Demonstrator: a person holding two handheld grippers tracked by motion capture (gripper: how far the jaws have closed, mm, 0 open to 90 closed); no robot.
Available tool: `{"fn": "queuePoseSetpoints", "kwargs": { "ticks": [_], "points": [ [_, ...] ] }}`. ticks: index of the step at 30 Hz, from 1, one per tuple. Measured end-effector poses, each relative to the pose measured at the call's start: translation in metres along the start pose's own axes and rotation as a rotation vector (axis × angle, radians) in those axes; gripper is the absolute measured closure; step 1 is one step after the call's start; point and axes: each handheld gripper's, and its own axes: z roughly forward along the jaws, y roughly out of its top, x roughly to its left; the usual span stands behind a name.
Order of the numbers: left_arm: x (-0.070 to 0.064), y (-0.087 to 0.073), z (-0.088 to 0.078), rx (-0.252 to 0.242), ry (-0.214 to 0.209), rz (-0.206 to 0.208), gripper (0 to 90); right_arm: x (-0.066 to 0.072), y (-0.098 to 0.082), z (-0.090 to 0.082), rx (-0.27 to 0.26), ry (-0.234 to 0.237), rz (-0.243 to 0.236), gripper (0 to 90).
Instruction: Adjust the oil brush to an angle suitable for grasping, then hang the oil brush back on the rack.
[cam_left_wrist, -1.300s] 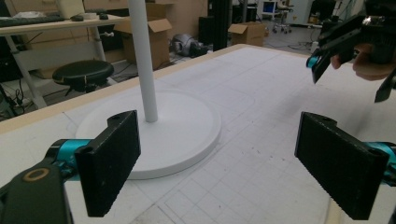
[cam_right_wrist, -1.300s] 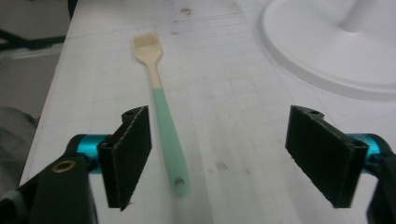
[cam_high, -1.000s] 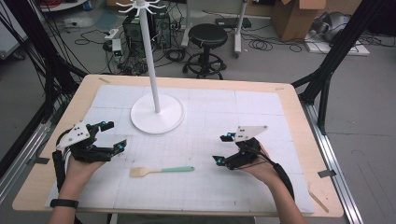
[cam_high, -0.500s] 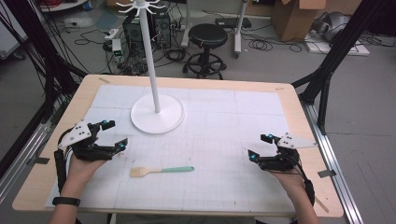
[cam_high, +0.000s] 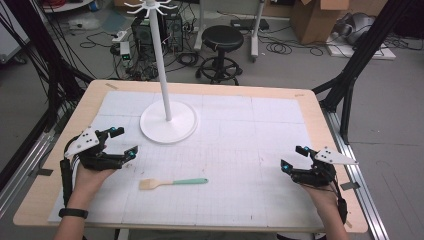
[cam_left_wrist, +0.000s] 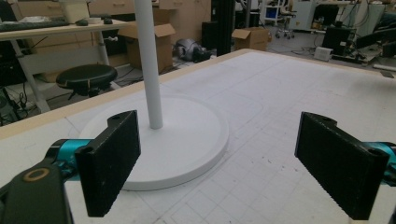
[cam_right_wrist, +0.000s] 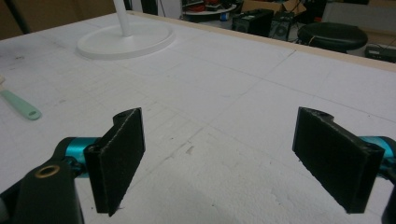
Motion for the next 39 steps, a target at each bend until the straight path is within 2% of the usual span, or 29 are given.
{"fn": "queuePoseSetpoints", "kwargs": {
  "ticks": [9, 15, 20, 23, 25, 26, 29, 31, 39],
  "points": [
    [-0.005, 0.009, 0.002, 0.007, -0.037, 0.007, 14.8, -0.001, -0.001, 0.002, 0.006, 0.006, -0.002, 16.3],
    [-0.010, 0.014, 0.010, 0.032, -0.085, 0.015, 14.8, -0.003, -0.004, 0.000, 0.015, 0.005, 0.003, 16.3],
    [-0.015, 0.012, 0.017, 0.072, -0.125, 0.022, 14.8, -0.004, -0.004, -0.001, 0.012, 0.007, 0.010, 16.3],
    [-0.021, 0.010, 0.026, 0.121, -0.167, 0.030, 14.3, -0.004, -0.005, 0.001, 0.018, 0.011, 0.009, 16.4],
    [-0.022, 0.010, 0.029, 0.133, -0.184, 0.036, 14.0, -0.004, -0.005, 0.001, 0.022, 0.016, 0.007, 16.3],
    [-0.027, 0.008, 0.034, 0.156, -0.203, 0.044, 13.8, -0.004, -0.005, 0.001, 0.023, 0.019, 0.006, 16.3],
    [-0.034, 0.007, 0.042, 0.182, -0.250, 0.054, 12.8, -0.003, -0.005, 0.002, 0.023, 0.022, 0.003, 16.3],
    [-0.037, 0.005, 0.045, 0.204, -0.262, 0.073, 12.7, -0.003, -0.005, 0.002, 0.026, 0.022, 0.002, 16.3],
    [-0.050, -0.001, 0.057, 0.264, -0.325, 0.095, 12.8, -0.001, -0.006, 0.004, 0.038, 0.032, -0.003, 16.3]
  ]
}}
